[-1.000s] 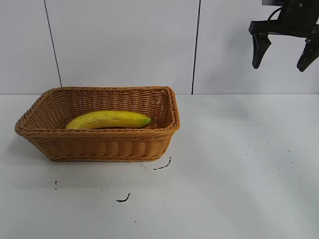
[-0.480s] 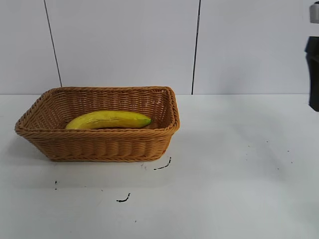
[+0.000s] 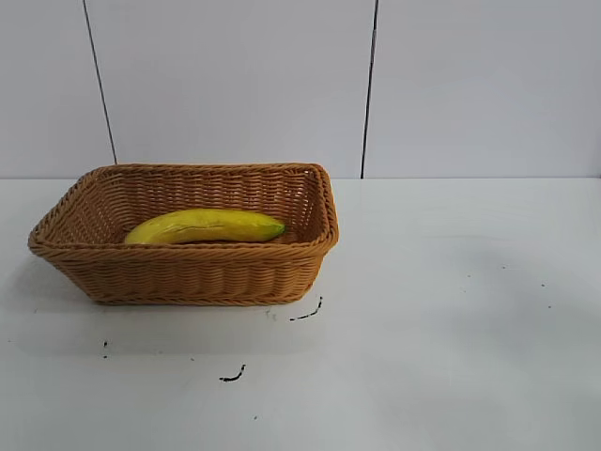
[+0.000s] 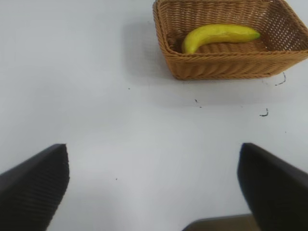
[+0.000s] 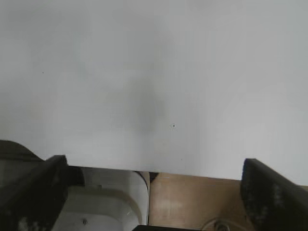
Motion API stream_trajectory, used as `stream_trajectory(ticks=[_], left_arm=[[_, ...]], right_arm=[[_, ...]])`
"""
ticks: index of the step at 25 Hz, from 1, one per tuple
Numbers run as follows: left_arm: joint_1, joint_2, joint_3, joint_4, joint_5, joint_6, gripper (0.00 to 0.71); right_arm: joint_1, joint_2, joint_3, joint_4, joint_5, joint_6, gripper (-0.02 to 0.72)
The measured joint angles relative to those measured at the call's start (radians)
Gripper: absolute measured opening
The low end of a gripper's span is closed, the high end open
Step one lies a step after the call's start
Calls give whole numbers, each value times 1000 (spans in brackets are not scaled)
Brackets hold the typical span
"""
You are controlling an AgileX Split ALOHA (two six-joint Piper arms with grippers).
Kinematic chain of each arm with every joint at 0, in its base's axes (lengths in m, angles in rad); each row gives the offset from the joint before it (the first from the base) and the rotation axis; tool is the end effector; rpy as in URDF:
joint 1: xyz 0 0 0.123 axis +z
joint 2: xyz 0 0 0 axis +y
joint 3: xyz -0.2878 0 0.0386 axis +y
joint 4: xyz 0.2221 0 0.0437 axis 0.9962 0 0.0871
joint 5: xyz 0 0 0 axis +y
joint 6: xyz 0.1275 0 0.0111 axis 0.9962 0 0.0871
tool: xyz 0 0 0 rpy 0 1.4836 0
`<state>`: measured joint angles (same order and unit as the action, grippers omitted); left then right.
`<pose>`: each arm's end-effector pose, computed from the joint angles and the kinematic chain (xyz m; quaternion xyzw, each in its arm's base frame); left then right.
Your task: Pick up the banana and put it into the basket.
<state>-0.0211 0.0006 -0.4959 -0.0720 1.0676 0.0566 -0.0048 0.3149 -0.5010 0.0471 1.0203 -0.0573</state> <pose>-0.0003 -0.0081 0.2463 0.0347 0.8550 -0.0268 0.5168 0.0424 0.0049 0.2460 -0.0208 0.9159 0.0109 0.4008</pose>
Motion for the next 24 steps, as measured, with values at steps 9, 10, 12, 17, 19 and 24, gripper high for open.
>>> stream_trajectory(ticks=[9, 10, 12, 17, 19, 24], left_arm=[[0, 0, 0, 0, 0, 0, 690], [0, 0, 0, 0, 0, 0, 690], [0, 0, 0, -1, 0, 0, 690], [0, 0, 0, -1, 0, 0, 690], [0, 0, 0, -1, 0, 0, 690], [0, 0, 0, -1, 0, 0, 690]], right_arm=[[0, -310, 5, 16, 0, 0, 680], [0, -317, 5, 18, 1, 0, 680], [3, -318, 5, 20, 2, 0, 680], [3, -318, 5, 23, 5, 0, 680], [3, -318, 5, 24, 5, 0, 680], [3, -318, 5, 24, 5, 0, 680]])
